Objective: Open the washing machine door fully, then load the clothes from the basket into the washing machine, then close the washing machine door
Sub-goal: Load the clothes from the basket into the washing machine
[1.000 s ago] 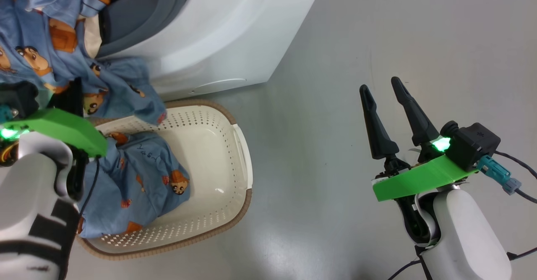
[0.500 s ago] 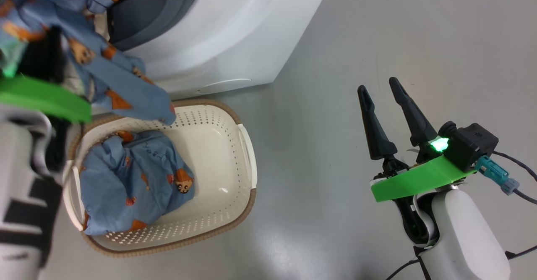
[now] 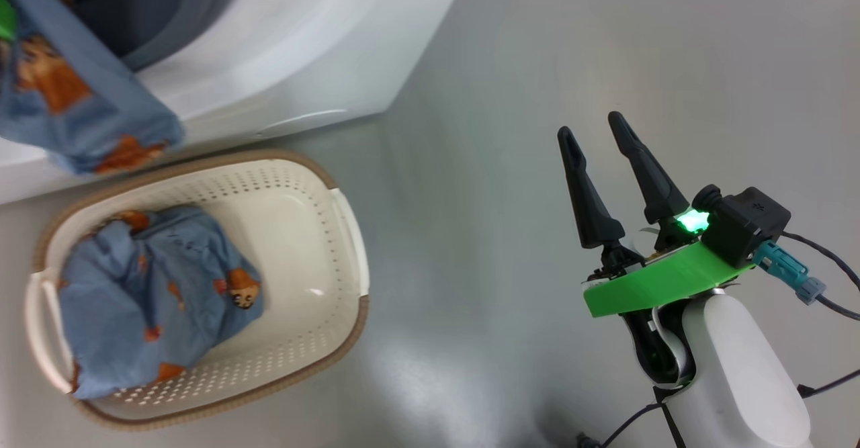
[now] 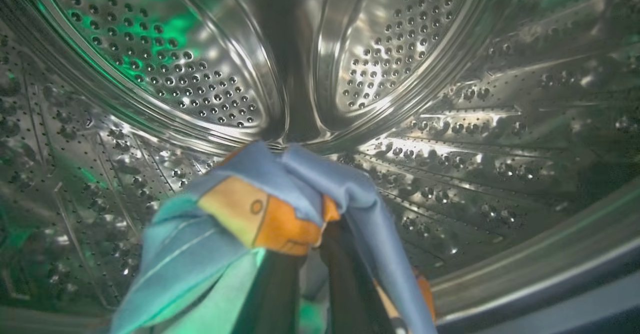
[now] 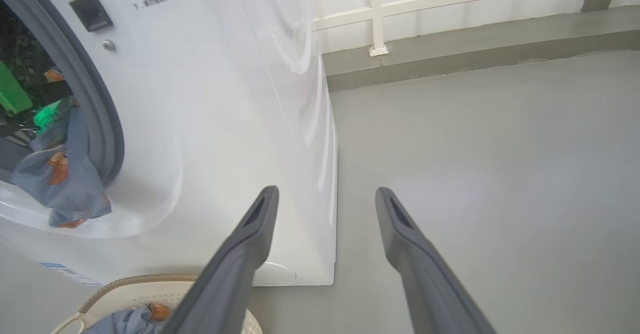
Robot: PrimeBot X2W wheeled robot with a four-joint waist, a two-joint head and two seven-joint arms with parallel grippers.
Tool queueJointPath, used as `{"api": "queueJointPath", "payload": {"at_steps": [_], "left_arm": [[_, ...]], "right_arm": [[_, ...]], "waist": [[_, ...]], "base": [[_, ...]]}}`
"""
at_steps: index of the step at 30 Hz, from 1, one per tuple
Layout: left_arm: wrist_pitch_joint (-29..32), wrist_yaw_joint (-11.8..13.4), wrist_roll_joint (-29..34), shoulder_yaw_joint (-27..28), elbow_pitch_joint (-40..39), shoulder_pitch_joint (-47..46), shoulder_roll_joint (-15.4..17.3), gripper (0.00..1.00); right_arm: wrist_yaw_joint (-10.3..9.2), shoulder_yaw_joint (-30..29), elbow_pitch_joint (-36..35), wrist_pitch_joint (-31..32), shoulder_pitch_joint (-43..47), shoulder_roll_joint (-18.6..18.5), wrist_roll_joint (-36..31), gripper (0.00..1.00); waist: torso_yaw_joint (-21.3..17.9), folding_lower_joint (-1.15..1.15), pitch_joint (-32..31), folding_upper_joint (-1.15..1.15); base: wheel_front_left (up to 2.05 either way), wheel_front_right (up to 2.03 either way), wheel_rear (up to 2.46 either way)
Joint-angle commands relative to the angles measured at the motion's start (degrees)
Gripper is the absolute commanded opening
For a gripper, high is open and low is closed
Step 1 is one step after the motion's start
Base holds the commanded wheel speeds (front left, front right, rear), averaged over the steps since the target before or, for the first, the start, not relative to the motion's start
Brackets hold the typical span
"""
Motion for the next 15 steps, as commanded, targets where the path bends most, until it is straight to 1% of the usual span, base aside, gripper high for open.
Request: {"api": "queueJointPath", "payload": {"at_steps": [1, 3, 6, 7, 9, 11, 13, 14, 15], "left_arm": [[-0.8, 0.3, 0.7, 0.9, -0.1, -2.7, 3.0, 0.0], [-2.8, 0.7, 1.5, 0.8, 1.4, -5.2, 3.5, 0.0], [-6.0, 1.7, 3.4, 1.4, 0.2, -8.2, 4.4, 0.0], [-6.2, 2.3, 4.1, 2.0, -1.1, -8.7, 4.6, 0.0], [-6.3, 3.6, 5.6, 4.8, -7.7, -8.7, 4.9, 0.0], [-6.3, 4.0, 6.9, 8.1, -13.3, -6.9, 4.5, 0.0], [-6.3, 4.0, 7.8, 10.2, -14.8, -4.3, 3.4, 0.0], [-6.3, 3.8, 8.1, 10.6, -14.2, -3.3, 2.8, 0.18], [-6.4, 3.7, 8.5, 10.9, -13.4, -2.6, 2.3, 0.84]], "right_arm": [[0.08, 1.2, -1.5, -0.4, 0.4, 0.4, 0.6, 1.0], [0.08, 1.4, -1.6, -0.4, 0.5, 0.4, 1.1, 1.0], [0.08, 1.3, -2.0, -0.4, 0.5, 0.4, 1.6, 1.0], [0.08, 1.1, -2.2, -0.4, 0.5, 0.4, 1.7, 1.0], [0.08, 0.9, -2.7, -0.4, 0.4, 0.4, 1.8, 1.0], [0.08, 0.7, -3.1, -0.4, 0.2, 0.4, 1.8, 1.0], [0.08, 0.6, -3.1, -0.4, 0.1, 0.4, 1.6, 1.0], [0.08, 0.6, -3.0, -0.4, 0.1, 0.4, 1.6, 1.0], [0.08, 0.6, -2.9, -0.4, 0.0, 0.4, 1.5, 1.0]], "waist": [[-2.2, 0.0, 1.8, 0.0], [-3.0, 0.0, 2.3, 0.0], [-3.9, 0.0, 3.1, 0.0], [-4.0, 0.0, 3.3, 0.0], [-4.1, 0.0, 4.0, 0.0], [-4.1, 0.0, 4.4, 0.0], [-3.7, 0.0, 4.3, 0.0], [-3.5, 0.0, 4.2, 0.0], [-3.3, 0.0, 4.1, 0.0]], "base": [[0.0, 0.0, 0.0], [0.0, 0.0, 0.0], [0.0, 0.0, 0.0], [0.0, 0.0, 0.0], [0.0, 0.0, 0.0], [0.0, 0.0, 0.0], [0.0, 0.0, 0.0], [0.0, 0.0, 0.0], [0.0, 0.0, 0.0]]}}
